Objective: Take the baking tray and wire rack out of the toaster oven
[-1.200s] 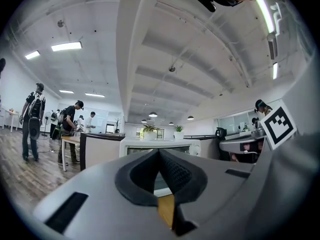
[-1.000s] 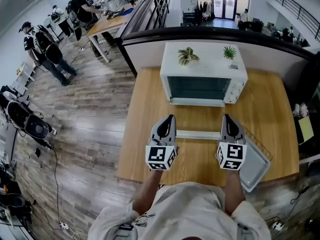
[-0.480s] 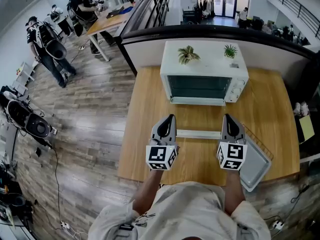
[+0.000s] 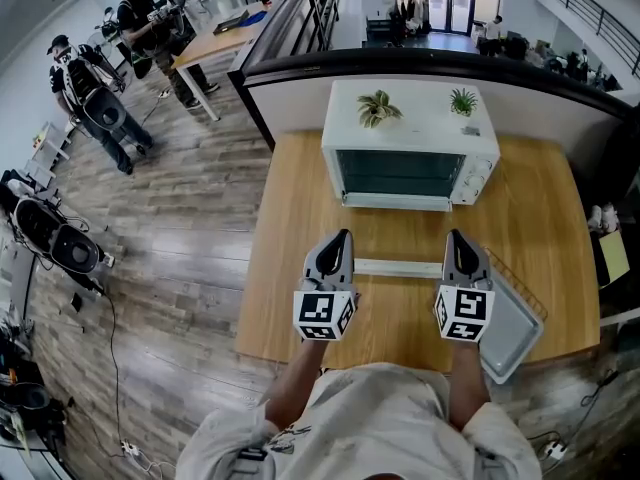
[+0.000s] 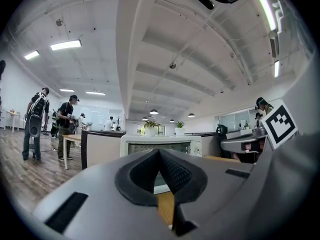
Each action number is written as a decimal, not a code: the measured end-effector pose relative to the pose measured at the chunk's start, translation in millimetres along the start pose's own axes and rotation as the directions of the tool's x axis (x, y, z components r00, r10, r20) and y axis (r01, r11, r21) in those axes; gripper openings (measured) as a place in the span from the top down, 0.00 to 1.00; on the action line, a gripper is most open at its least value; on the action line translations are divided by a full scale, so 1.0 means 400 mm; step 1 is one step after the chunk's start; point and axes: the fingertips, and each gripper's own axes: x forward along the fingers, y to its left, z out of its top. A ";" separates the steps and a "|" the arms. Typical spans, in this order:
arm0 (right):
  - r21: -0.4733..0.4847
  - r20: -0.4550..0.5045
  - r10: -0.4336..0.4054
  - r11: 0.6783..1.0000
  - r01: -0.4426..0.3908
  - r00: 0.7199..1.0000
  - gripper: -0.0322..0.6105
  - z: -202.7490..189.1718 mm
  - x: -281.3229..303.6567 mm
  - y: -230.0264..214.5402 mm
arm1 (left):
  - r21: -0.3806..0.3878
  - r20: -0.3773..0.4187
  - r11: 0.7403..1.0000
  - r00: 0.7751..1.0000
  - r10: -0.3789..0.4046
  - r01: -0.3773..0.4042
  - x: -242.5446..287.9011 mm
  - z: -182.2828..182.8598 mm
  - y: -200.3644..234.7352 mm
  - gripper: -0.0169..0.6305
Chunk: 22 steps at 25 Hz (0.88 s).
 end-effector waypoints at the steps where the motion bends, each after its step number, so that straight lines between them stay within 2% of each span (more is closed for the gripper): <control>1: 0.001 0.000 0.001 1.000 -0.001 1.000 0.92 0.000 0.001 0.000 | 0.001 0.000 1.000 1.000 0.001 -0.001 0.000 0.000 0.001 0.95; 14: -0.003 -0.044 0.013 1.000 -0.013 0.999 0.92 -0.005 -0.006 0.002 | -0.011 -0.028 1.000 1.000 0.012 -0.012 -0.009 -0.008 0.004 0.95; 22: 0.001 -0.066 0.017 1.000 -0.017 0.998 0.92 0.027 -0.020 0.011 | 0.009 -0.038 1.000 0.999 0.020 -0.020 -0.014 0.030 0.024 0.95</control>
